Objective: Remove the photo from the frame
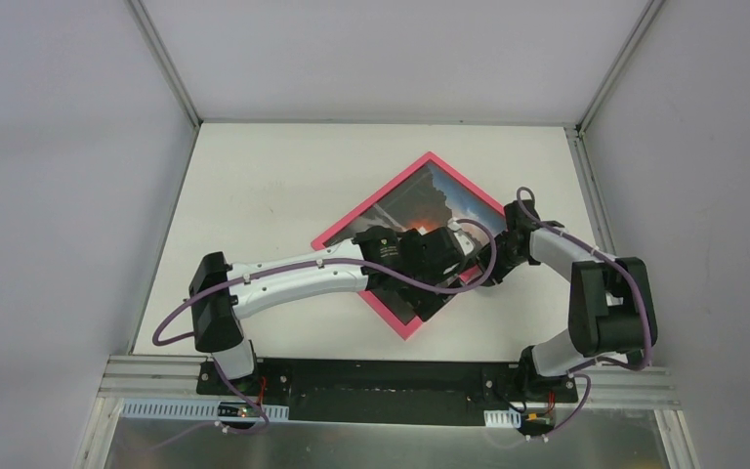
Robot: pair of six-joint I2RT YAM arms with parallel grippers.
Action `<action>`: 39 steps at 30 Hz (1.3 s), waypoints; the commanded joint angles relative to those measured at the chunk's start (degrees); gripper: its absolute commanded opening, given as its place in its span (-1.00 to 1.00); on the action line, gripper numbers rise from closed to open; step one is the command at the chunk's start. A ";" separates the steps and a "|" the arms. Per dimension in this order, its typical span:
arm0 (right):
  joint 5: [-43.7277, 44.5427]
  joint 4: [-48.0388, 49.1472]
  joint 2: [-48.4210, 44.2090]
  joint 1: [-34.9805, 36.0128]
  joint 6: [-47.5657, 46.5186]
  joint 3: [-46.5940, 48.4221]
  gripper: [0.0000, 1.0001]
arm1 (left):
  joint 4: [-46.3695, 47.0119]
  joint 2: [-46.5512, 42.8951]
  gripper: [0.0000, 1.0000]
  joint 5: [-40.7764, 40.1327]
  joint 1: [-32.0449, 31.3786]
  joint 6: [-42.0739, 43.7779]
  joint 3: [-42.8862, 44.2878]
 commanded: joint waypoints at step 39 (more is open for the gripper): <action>-1.14 -21.32 -7.56 2.28 9.31 9.08 -1.00 | -0.66 17.15 0.98 -21.60 -9.14 2.49 8.03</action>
